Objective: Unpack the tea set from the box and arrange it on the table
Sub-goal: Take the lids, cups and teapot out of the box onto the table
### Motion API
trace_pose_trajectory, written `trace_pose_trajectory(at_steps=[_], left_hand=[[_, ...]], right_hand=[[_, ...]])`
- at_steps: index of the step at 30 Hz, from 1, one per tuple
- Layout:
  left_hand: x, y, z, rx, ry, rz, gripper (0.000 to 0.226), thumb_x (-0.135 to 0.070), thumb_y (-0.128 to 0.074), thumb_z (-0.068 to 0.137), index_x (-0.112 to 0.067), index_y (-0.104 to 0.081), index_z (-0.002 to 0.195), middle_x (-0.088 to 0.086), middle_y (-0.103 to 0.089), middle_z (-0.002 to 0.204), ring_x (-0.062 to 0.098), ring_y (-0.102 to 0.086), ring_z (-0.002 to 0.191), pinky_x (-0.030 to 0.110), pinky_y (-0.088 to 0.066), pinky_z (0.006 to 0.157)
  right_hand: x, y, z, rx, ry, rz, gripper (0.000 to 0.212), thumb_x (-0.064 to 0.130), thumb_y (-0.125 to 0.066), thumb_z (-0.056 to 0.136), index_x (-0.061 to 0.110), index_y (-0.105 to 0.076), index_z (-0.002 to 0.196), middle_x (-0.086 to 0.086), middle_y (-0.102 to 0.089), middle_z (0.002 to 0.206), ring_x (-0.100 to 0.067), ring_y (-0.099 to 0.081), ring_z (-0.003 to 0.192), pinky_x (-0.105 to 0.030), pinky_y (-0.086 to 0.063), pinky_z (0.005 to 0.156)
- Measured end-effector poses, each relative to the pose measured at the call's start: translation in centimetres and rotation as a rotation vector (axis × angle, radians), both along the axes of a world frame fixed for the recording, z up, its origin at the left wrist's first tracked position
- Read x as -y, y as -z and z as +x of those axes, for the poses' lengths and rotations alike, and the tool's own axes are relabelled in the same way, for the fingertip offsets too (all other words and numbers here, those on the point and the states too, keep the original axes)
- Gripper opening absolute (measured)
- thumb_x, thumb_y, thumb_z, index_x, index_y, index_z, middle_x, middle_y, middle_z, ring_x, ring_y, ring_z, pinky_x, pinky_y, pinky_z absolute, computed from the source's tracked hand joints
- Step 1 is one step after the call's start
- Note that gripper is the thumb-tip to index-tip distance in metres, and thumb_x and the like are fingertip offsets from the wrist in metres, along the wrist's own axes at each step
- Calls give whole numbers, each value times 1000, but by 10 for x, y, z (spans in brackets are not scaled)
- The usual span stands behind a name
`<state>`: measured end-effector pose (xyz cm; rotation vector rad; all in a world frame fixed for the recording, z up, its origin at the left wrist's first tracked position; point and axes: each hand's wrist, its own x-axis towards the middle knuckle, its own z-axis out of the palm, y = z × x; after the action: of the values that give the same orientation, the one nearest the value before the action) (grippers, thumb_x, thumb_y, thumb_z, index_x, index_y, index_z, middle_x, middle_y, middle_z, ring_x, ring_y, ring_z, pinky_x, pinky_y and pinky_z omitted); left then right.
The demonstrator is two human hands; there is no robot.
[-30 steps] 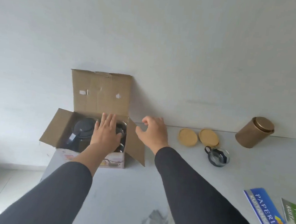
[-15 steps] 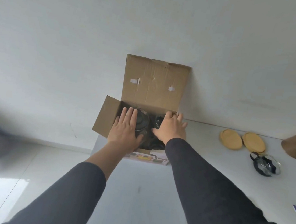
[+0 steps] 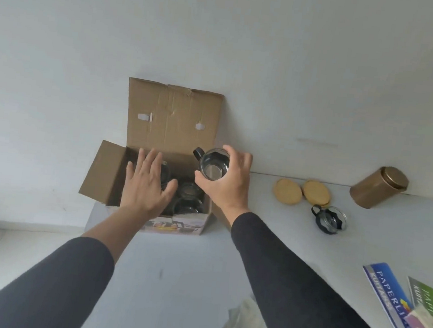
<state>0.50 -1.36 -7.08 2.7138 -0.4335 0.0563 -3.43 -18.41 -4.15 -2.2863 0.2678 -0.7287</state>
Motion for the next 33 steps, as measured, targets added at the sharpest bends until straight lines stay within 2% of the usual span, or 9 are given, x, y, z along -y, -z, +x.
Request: trace_pose_trajectory(at_steps=[4,7,10,12,14,16,19,27,33], left_hand=[[54,-8,-16,124,99,-100,72,-50,-21,89,-8,-24,148,8,-14,159,23,3,148,42,-1,118],[102,-5,-36,148,225,-130,77,-52,-15,85,-8,-28,147,7,-18,158,22,0,147,36,-1,116],[149,10,-62,76,333,-110,80,-51,-12,82,-7,-27,147,7,-19,157,22,-1,148,31,2,115],[176,24,-80,-24,364,-60,75,-47,-16,86,-7,-22,149,6,-15,158,21,3,148,31,3,116],[196,43,-94,-157,373,52,65,-39,-28,96,-8,-13,151,5,-7,160,21,7,147,33,0,119],[212,59,-106,-307,363,212,68,-37,-37,98,-10,-5,151,5,1,160,23,9,147,36,-3,119],[226,80,-115,-445,309,315,79,-43,-46,95,-9,-2,151,7,7,159,25,7,147,39,-9,119],[243,93,-112,-490,240,326,88,-41,-57,90,-10,-1,150,4,6,159,22,4,147,37,-21,117],[239,98,-112,-500,208,345,86,-35,-54,93,-10,5,151,3,14,159,21,10,147,35,-16,118]], right_hand=[[44,19,-44,50,97,60,83,30,-88,55,8,-52,126,-1,-46,111,-3,-41,99,5,-27,86],[85,39,-75,-6,202,170,84,28,-88,55,7,-49,127,-4,-50,115,-13,-51,103,4,-29,85],[126,56,-102,-107,287,282,83,30,-88,56,12,-47,127,0,-52,117,-11,-53,105,3,-32,83],[153,68,-114,-157,319,303,83,34,-88,54,15,-47,124,2,-55,116,-12,-54,106,-6,-38,89],[174,78,-121,-218,346,316,85,39,-88,54,17,-46,124,2,-55,116,-15,-54,108,-23,-43,96],[193,88,-126,-266,354,325,86,40,-87,55,17,-45,125,1,-55,117,-16,-53,110,-30,-44,99],[213,102,-130,-283,331,371,81,36,-87,56,18,-45,123,1,-56,114,-16,-54,107,-27,-44,97],[236,127,-119,-290,251,421,77,27,-89,55,15,-47,118,2,-57,113,-14,-54,104,-20,-40,92],[235,129,-100,-314,208,450,83,30,-87,59,14,-43,127,0,-53,120,-15,-51,110,-24,-40,98]])
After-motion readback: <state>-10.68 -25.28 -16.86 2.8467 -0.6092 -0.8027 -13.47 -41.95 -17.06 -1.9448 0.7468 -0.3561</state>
